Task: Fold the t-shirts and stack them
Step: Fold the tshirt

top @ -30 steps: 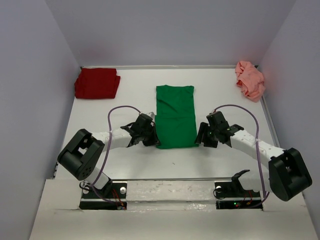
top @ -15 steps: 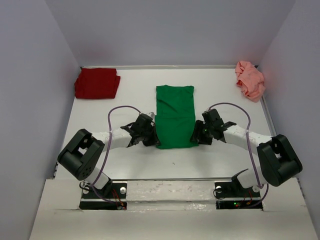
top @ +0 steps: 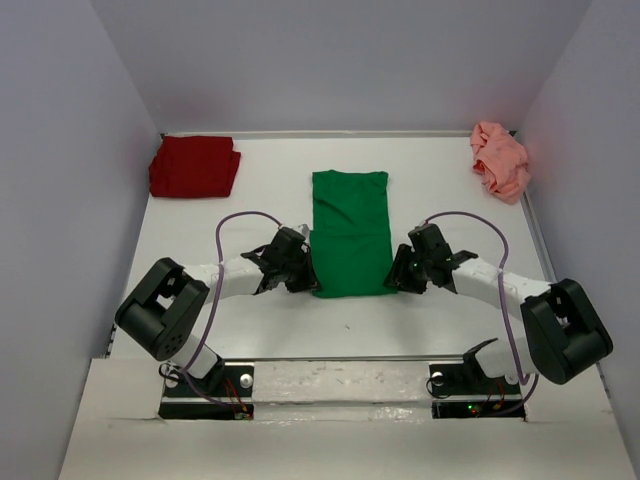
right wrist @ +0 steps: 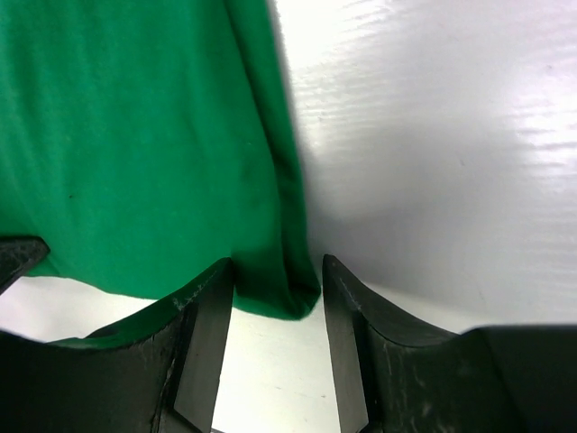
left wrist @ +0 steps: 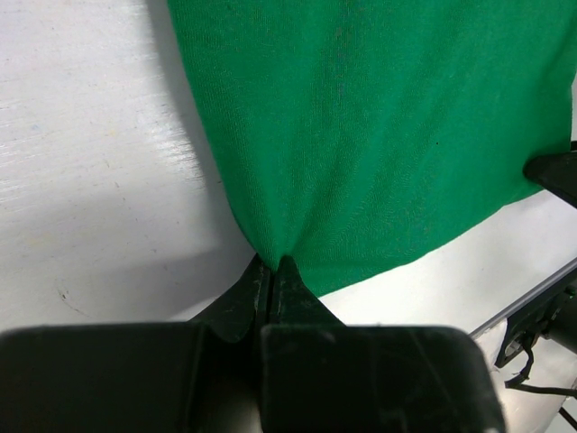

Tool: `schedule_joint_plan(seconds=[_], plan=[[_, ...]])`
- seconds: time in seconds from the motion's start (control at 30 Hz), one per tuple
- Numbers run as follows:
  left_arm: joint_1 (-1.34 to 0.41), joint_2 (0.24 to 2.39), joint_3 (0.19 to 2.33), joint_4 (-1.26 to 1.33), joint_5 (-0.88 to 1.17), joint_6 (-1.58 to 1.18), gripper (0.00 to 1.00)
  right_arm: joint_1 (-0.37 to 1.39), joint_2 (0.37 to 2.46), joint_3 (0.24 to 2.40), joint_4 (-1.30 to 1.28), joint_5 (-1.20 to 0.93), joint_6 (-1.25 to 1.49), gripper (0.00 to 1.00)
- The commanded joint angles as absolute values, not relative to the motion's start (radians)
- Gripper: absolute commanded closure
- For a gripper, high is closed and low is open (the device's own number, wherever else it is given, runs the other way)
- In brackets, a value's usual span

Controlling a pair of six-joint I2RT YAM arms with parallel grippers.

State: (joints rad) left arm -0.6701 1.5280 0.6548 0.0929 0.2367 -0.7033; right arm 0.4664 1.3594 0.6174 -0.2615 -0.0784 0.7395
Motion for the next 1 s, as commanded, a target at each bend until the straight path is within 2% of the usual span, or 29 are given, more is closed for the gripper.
schedule_joint_plan(seconds=[0.0,0.57,0.8,0.9,0.97], plan=[[-0.67,1.513,0.635,0.067,0.25,-0.684,1.0,0.476,1.284,0.6,-0.31,-0.026,0.782,0.5],[-0.67,1.482,0.611,0.071,0.25,-0.686,1.0,0.476,1.362,0.555,-0.196,-0.118,0.818,0.53],[-0.67,1.485,0.609,0.072,0.253,-0.684,1.0,0.485,1.353,0.551,-0.189,-0.124,0.83,0.66],[-0.67,1.489,0.606,0.074,0.253,-0.684,1.0,0.485,1.336,0.548,-0.202,-0.107,0.836,0.75],[-0.67,1.486,0.603,0.08,0.255,-0.686,1.0,0.494,1.321,0.549,-0.218,-0.088,0.841,0.85]])
